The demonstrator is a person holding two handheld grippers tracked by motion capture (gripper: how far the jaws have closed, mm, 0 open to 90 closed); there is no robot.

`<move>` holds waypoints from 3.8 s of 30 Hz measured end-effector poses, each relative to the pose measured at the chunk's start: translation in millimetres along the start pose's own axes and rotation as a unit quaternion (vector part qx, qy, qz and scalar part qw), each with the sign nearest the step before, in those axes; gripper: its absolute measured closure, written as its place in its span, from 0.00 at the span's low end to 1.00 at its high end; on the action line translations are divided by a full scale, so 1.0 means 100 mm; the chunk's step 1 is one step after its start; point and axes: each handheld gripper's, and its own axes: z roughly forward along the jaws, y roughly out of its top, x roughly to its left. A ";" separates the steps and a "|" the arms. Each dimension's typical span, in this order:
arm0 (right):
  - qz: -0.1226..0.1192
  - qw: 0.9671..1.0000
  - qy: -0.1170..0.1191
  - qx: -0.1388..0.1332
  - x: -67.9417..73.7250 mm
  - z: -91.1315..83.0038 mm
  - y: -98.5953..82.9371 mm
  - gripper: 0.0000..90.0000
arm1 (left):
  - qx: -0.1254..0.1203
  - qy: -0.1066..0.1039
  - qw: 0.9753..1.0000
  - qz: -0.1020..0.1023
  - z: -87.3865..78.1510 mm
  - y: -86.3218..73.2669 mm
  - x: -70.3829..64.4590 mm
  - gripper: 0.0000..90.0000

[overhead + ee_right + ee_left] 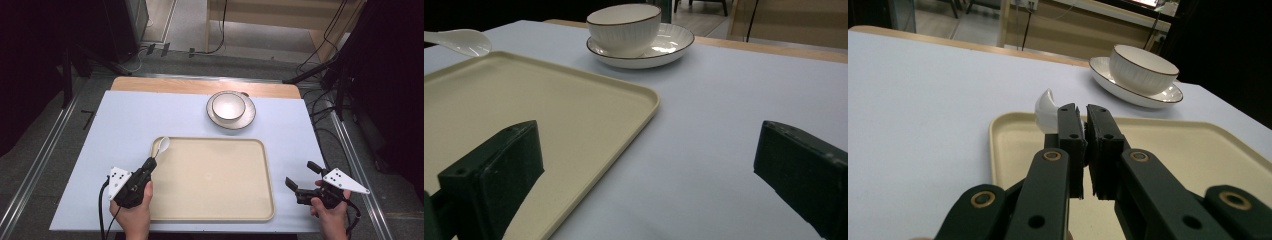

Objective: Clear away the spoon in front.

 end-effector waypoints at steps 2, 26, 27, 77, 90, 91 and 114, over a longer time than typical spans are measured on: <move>-0.001 1.000 0.000 0.001 0.00 0.00 0.00 0.00 | -0.003 0.002 1.000 -0.005 -0.02 -0.03 0.00 0.96; -0.005 1.000 0.001 0.005 0.01 0.03 -0.01 0.00 | 0.005 0.044 0.999 -0.004 -0.18 -0.21 -0.02 0.96; -0.004 1.000 0.001 0.005 0.01 0.03 -0.01 0.00 | 0.006 0.044 0.999 -0.002 -0.18 -0.22 -0.01 0.96; -0.006 1.000 0.002 0.004 0.03 0.02 0.00 0.00 | 0.029 -0.104 0.993 0.037 -0.18 0.42 0.17 0.00; -0.004 1.000 -0.004 0.007 0.01 0.03 -0.02 0.00 | 0.040 -0.105 0.991 0.075 -0.13 0.54 0.51 0.00; -0.006 1.000 -0.004 0.007 0.01 0.03 -0.02 0.00 | 0.043 -0.103 0.991 0.079 -0.13 0.54 0.55 0.00; -0.002 1.000 -0.017 0.007 -0.02 0.00 -0.02 0.00 | 0.043 -0.093 0.991 0.083 -0.44 0.48 1.20 0.00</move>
